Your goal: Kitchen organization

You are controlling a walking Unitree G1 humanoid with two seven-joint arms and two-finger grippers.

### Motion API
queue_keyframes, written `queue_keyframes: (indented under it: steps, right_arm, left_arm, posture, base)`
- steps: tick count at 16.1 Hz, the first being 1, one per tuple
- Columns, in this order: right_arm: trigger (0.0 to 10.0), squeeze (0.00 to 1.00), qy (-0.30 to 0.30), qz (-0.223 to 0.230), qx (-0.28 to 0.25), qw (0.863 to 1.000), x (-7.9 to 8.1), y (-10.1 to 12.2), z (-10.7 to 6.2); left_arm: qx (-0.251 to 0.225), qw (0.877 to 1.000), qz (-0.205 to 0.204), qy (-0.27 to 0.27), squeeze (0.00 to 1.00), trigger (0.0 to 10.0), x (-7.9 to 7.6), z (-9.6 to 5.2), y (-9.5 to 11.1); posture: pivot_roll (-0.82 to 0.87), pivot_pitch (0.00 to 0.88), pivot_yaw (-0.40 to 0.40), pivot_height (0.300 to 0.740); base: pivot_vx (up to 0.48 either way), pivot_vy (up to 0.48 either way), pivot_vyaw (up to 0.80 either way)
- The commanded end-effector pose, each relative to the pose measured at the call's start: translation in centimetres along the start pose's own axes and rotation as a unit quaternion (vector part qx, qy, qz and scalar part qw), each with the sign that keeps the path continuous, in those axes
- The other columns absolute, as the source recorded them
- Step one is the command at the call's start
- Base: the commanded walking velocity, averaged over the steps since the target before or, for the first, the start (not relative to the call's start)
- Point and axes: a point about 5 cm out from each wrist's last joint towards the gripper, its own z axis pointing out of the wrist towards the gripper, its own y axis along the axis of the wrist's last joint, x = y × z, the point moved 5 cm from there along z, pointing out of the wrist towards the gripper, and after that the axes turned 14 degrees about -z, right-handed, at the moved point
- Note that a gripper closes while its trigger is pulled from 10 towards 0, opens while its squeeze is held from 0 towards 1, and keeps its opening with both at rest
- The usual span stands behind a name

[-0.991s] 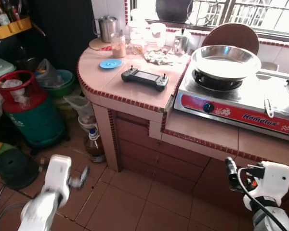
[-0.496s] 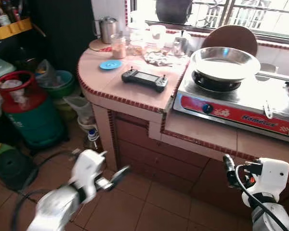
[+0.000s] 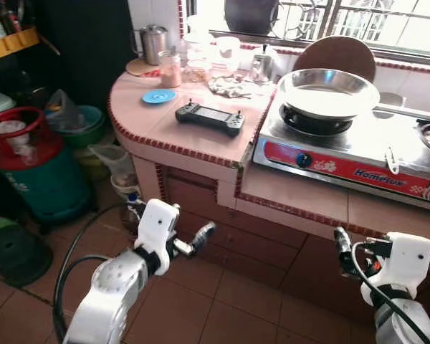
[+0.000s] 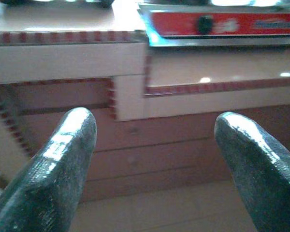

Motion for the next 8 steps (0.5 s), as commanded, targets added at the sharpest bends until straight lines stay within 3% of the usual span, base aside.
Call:
queue_keyframes:
  steps: [1,4,8]
  right_arm:
    - [10.0,0.00,-0.007,-0.003,-0.008,1.000,-0.5,0.6,0.0]
    - [10.0,0.00,-0.009,-0.001,-0.009,1.000,-0.5,0.7,0.1]
    - [10.0,0.00,-0.009,0.000,-0.014,1.000,-0.3,1.1,0.7]
  left_arm:
    - [-0.017,0.999,0.031,0.019,0.00,10.0,0.1,0.7,1.1]
    - [-0.043,0.997,0.060,0.029,0.00,10.0,-1.2,2.7,2.4]
    - [-0.100,0.990,0.048,0.083,0.00,10.0,-0.9,6.5,5.9]
  posture:
    - [0.04,0.000,-0.026,0.740]
    - [0.02,0.000,-0.038,0.740]
    - [0.01,0.000,-0.047,0.740]
  base:
    - [0.000,0.000,0.00]
    - [0.000,0.000,0.00]
    - [0.000,0.000,0.00]
